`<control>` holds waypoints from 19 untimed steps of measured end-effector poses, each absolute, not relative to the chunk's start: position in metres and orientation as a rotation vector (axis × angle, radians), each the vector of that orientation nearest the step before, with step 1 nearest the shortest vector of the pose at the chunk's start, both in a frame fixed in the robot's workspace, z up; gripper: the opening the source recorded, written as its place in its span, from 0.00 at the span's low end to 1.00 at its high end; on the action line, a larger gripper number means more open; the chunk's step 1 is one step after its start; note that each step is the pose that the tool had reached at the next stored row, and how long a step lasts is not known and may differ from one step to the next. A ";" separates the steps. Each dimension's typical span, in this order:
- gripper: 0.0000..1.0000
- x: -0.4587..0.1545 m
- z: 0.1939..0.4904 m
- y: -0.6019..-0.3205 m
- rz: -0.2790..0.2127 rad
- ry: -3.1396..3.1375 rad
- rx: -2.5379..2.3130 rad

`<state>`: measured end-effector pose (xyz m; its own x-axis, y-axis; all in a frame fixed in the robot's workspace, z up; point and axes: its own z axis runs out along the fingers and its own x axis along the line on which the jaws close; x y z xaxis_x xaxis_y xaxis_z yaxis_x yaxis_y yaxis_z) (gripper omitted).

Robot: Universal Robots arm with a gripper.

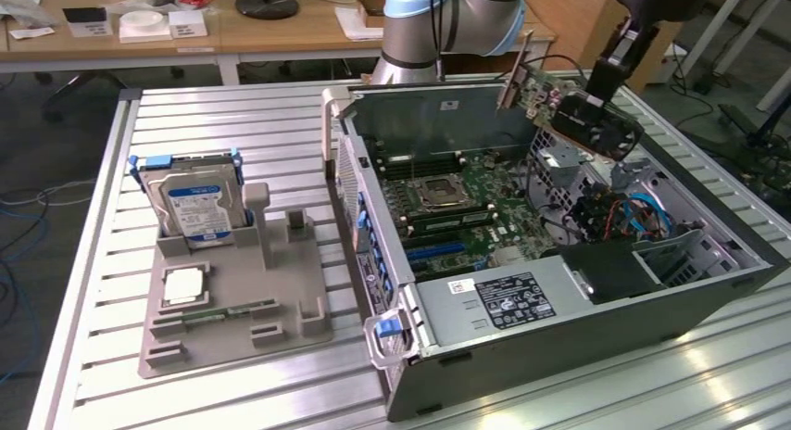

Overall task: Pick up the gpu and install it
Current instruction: 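Insert the gpu into the slot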

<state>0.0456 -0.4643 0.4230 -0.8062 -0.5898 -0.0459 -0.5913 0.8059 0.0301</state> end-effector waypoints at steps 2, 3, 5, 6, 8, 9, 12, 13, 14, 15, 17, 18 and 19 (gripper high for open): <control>0.27 0.046 0.423 -0.464 0.067 2.940 -1.006; 0.27 0.046 0.423 -0.464 0.068 2.933 -1.026; 0.27 0.046 0.423 -0.464 0.068 2.918 -1.069; 0.27 0.046 0.423 -0.464 0.069 2.912 -1.088; 0.27 0.046 0.423 -0.464 0.070 2.897 -1.128; 0.27 0.046 0.423 -0.464 0.070 2.890 -1.148; 0.27 0.046 0.423 -0.464 0.071 2.867 -1.206; 0.27 0.046 0.423 -0.464 0.071 2.859 -1.224; 0.27 0.046 0.423 -0.464 0.071 2.852 -1.241; 0.27 0.046 0.423 -0.464 0.072 2.845 -1.258; 0.27 0.046 0.423 -0.464 0.072 2.831 -1.292; 0.27 0.046 0.423 -0.464 0.073 2.823 -1.309; 0.27 0.046 0.423 -0.464 0.073 2.815 -1.326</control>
<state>0.0457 -0.4641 0.4227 -0.6365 -0.7699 -0.0460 -0.7712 0.6358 0.0301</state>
